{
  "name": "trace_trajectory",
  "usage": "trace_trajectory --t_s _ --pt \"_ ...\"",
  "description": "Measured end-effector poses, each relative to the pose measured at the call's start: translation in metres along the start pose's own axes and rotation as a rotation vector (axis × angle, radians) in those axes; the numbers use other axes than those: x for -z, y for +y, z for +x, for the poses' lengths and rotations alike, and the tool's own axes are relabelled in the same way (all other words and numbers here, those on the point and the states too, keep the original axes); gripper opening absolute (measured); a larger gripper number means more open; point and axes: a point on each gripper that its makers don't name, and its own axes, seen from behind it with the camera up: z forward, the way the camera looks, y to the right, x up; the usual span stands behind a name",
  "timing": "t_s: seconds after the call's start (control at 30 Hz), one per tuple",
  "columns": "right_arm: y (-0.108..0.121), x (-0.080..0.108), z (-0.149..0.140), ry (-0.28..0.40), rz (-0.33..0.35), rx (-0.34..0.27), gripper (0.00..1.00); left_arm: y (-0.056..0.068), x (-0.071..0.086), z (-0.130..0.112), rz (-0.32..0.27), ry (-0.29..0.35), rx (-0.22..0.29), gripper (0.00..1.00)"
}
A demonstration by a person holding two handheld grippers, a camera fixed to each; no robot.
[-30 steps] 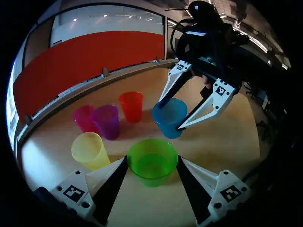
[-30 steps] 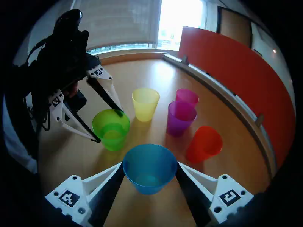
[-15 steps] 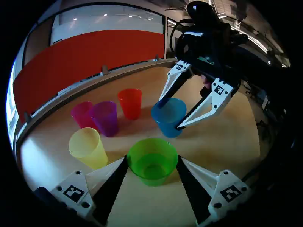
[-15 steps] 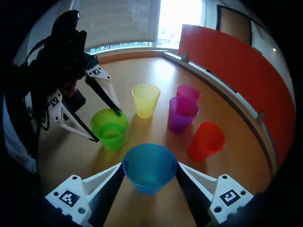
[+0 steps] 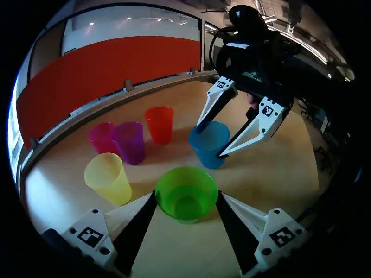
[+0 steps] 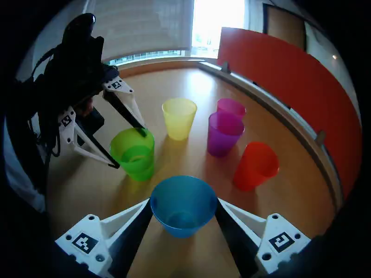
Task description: Pour water
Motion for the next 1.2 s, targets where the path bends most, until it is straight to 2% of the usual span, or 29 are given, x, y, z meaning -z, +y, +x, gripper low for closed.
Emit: trace_trajectory --t_s 0.5,0.63,0.77,1.2 --pt "0.000 0.006 -0.017 -0.008 -0.013 -0.036 0.94 0.001 -0.001 -0.002 0.003 -0.009 -0.003 0.89" --pt "0.001 0.006 -0.028 -0.036 -0.023 -0.034 0.94 0.001 -0.002 -0.003 0.004 -0.016 -0.001 0.89" --pt "-0.001 0.006 -0.034 -0.047 -0.027 -0.024 1.00 0.000 -0.003 -0.005 0.006 -0.026 0.002 0.89" --pt "-0.003 0.009 -0.041 -0.048 -0.035 -0.032 1.00 -0.001 -0.001 -0.014 0.006 -0.057 0.006 0.92"
